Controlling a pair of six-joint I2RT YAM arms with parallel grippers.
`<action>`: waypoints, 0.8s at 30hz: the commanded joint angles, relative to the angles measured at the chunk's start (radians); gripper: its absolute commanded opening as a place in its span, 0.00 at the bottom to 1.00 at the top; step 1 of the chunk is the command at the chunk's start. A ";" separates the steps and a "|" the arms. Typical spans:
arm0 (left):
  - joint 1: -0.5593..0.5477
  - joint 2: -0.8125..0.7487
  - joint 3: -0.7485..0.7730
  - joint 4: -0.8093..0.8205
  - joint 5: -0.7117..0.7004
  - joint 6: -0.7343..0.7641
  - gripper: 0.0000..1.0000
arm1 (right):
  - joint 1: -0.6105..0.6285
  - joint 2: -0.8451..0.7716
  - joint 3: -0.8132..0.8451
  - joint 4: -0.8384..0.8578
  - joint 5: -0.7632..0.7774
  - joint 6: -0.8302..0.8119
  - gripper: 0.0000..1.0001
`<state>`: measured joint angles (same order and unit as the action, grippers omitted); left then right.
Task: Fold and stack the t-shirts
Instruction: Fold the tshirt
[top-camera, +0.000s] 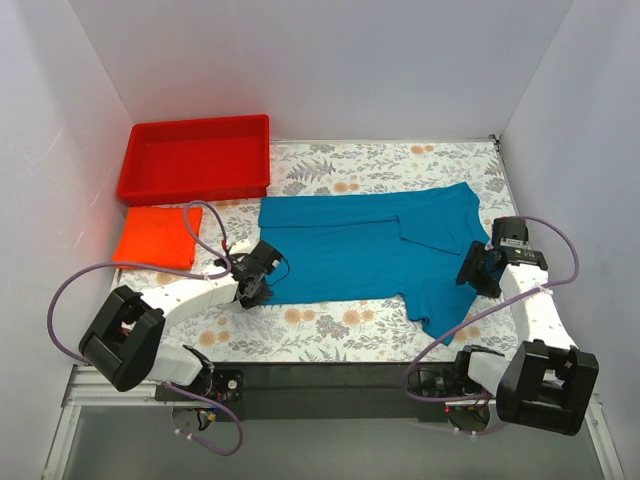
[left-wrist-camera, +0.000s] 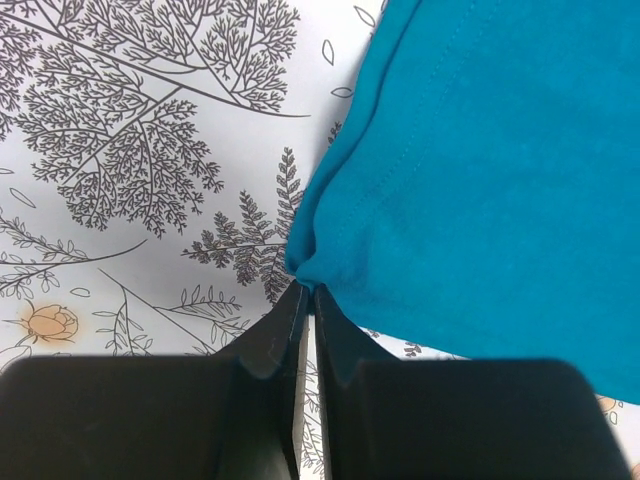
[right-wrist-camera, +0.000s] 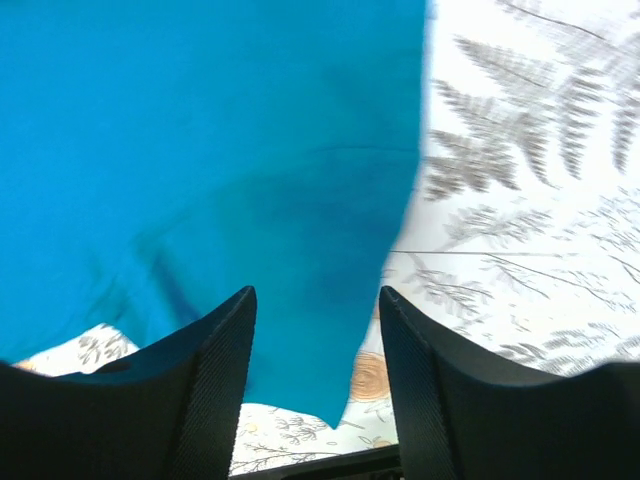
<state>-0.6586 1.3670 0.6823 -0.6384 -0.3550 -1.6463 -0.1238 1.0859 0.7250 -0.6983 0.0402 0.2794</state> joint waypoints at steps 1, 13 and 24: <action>-0.003 -0.028 -0.024 0.034 0.011 -0.004 0.02 | -0.108 0.029 -0.006 -0.009 0.014 -0.028 0.58; -0.003 -0.088 -0.053 0.066 0.033 0.005 0.00 | -0.278 0.195 0.022 0.097 -0.169 0.009 0.54; -0.003 -0.097 -0.052 0.062 0.025 0.006 0.00 | -0.370 0.289 -0.030 0.279 -0.247 0.069 0.39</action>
<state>-0.6586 1.3048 0.6323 -0.5900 -0.3233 -1.6413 -0.4679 1.3640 0.7200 -0.5034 -0.1623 0.3199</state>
